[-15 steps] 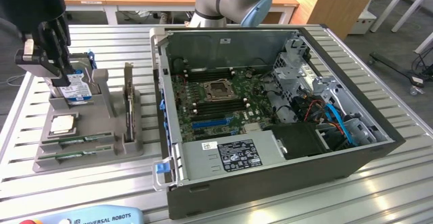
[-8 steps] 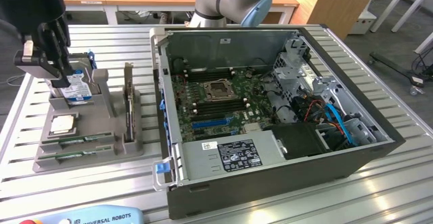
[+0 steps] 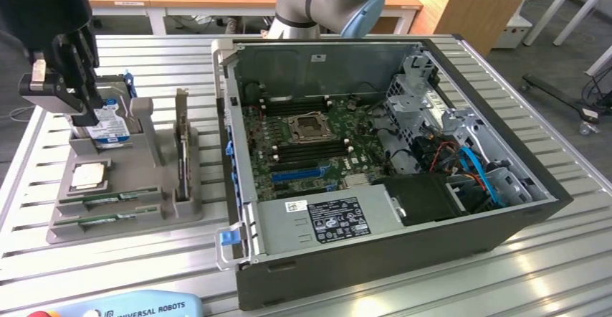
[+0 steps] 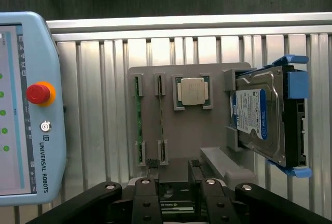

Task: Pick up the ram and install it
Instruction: 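Pick up the ram and move it above insertion slot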

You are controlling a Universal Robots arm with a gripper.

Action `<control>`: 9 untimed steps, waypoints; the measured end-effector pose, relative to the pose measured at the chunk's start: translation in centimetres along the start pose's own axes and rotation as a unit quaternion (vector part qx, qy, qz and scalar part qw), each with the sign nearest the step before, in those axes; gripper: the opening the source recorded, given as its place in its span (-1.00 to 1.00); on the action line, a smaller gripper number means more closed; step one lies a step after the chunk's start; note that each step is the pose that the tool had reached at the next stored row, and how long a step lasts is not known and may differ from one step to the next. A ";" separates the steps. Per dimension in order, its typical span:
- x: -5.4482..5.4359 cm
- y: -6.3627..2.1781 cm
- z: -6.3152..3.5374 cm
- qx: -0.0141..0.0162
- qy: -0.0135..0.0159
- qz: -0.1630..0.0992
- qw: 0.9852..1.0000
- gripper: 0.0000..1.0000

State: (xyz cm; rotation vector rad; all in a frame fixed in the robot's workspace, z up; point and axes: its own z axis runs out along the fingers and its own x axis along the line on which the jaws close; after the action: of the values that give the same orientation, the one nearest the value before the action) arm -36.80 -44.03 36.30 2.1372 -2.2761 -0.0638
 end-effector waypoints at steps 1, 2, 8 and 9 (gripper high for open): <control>0.0 0.00 0.00 0.000 0.000 0.000 1.000 -0.29; 0.0 0.00 0.00 0.000 0.000 0.000 1.000 -0.29; 0.0 -0.01 0.25 0.000 0.000 0.000 1.000 -0.29; 0.0 -0.01 0.34 0.000 0.000 0.000 1.000 -0.29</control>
State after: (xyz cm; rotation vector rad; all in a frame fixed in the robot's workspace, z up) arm -36.80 -44.03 35.96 2.1372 -2.2762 -0.0638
